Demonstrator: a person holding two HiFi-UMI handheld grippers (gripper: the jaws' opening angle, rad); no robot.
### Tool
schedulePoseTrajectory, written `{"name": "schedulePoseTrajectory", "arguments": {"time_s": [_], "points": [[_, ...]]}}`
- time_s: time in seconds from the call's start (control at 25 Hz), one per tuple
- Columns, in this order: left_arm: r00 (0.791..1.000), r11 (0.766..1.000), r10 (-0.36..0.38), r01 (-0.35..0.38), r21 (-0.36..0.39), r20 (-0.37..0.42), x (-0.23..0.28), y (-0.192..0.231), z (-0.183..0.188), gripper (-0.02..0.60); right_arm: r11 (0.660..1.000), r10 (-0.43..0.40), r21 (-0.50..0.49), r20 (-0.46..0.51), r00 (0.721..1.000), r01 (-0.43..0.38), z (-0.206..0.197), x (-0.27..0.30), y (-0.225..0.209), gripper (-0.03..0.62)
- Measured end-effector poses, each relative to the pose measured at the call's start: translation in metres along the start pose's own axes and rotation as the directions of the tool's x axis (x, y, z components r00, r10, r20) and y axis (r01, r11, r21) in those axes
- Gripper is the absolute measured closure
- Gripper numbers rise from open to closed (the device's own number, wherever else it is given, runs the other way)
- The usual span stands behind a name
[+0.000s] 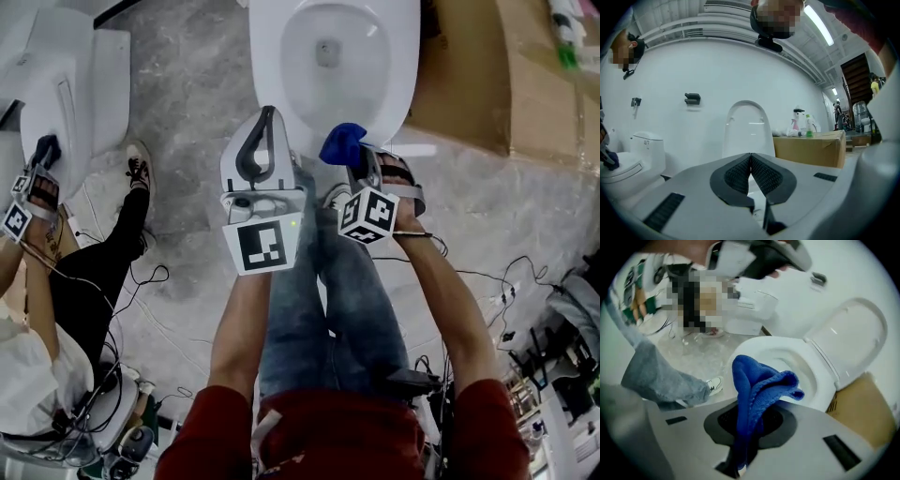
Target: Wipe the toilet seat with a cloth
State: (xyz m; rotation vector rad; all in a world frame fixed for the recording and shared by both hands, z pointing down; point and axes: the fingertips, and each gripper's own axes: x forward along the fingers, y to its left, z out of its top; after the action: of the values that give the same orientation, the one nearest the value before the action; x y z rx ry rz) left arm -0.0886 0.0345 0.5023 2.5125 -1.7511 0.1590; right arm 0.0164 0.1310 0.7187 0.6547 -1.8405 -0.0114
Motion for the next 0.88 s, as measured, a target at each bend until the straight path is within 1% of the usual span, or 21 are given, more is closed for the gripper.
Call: {"name": "schedulePoseTrajectory", "arguments": {"time_s": [0.04, 0.08, 0.12, 0.16, 0.24, 0.32, 0.36, 0.4, 0.48, 0.56, 0.68, 0.76, 0.88], "points": [[1.0, 1.0, -0.008, 0.008, 0.002, -0.002, 0.002, -0.004, -0.001, 0.565, 0.994, -0.003, 0.113, -0.003, 1.0, 0.003, -0.006, -0.001, -0.008, 0.534], [1.0, 1.0, -0.016, 0.016, 0.003, -0.004, 0.005, -0.007, -0.001, 0.565, 0.975, -0.011, 0.221, -0.006, 1.0, 0.012, -0.013, -0.002, -0.017, 0.534], [1.0, 1.0, -0.021, 0.022, 0.002, -0.007, 0.009, -0.011, -0.002, 0.565, 0.947, -0.023, 0.32, -0.011, 1.0, 0.025, -0.019, -0.003, -0.025, 0.534], [1.0, 1.0, -0.026, 0.026, 0.002, -0.01, 0.012, -0.014, -0.002, 0.565, 0.911, -0.037, 0.412, -0.015, 0.999, 0.039, -0.025, -0.003, -0.033, 0.534], [0.999, 0.999, -0.035, 0.035, 0.001, -0.014, 0.018, -0.019, -0.002, 0.565, 0.814, -0.058, 0.577, -0.019, 0.998, 0.059, -0.034, -0.005, -0.047, 0.534], [0.999, 0.999, -0.047, 0.047, 0.004, -0.016, 0.024, -0.026, -0.001, 0.565, 0.711, -0.072, 0.7, -0.024, 0.997, 0.069, -0.043, -0.005, -0.056, 0.534], [0.998, 0.999, -0.054, 0.054, 0.005, -0.018, 0.026, -0.03, -0.001, 0.565, 0.666, -0.078, 0.743, -0.027, 0.997, 0.072, -0.046, -0.005, -0.06, 0.534], [0.998, 0.998, -0.06, 0.06, 0.006, -0.021, 0.029, -0.033, -0.001, 0.565, 0.627, -0.082, 0.775, -0.03, 0.996, 0.075, -0.049, -0.004, -0.063, 0.534], [0.997, 0.997, -0.073, 0.073, 0.009, -0.022, 0.035, -0.039, -0.001, 0.565, 0.567, -0.086, 0.82, -0.029, 0.996, 0.073, -0.054, -0.003, -0.069, 0.534], [0.996, 0.996, -0.085, 0.085, 0.011, -0.022, 0.042, -0.045, -0.001, 0.565, 0.529, -0.09, 0.846, -0.027, 0.996, 0.071, -0.057, -0.001, -0.075, 0.534], [0.995, 0.995, -0.102, 0.102, 0.007, -0.019, 0.052, -0.051, 0.0, 0.565, 0.487, -0.106, 0.87, -0.023, 0.994, 0.072, -0.061, 0.003, -0.089, 0.534], [0.994, 0.994, -0.11, 0.11, 0.004, -0.017, 0.059, -0.053, -0.001, 0.565, 0.469, -0.116, 0.88, -0.023, 0.993, 0.075, -0.062, 0.007, -0.1, 0.534], [0.993, 0.993, -0.117, 0.117, -0.001, -0.013, 0.074, -0.053, -0.001, 0.565, 0.455, -0.125, 0.886, -0.028, 0.992, 0.082, -0.065, 0.016, -0.121, 0.534]]}}
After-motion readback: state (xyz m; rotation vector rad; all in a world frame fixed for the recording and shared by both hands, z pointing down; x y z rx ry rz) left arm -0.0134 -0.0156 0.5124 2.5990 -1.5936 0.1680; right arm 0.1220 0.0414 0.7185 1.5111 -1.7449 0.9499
